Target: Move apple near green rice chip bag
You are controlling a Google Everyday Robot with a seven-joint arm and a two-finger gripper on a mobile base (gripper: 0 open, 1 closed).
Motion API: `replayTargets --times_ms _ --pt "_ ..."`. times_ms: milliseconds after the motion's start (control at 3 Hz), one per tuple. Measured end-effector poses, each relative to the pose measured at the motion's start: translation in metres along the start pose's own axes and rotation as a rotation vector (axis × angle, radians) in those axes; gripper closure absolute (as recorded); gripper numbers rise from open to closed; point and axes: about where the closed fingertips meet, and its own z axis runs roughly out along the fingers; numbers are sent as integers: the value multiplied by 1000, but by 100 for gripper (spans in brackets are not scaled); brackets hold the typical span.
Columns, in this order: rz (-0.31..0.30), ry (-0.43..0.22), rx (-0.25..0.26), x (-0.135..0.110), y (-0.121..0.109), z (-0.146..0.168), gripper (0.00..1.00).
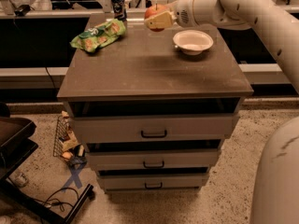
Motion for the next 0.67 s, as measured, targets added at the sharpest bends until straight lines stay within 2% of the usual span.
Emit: replayTargets --times_ms 333,667 --pt "2 2 -7 1 1 8 100" --pt "-23 42 -35 4 -1 45 100"
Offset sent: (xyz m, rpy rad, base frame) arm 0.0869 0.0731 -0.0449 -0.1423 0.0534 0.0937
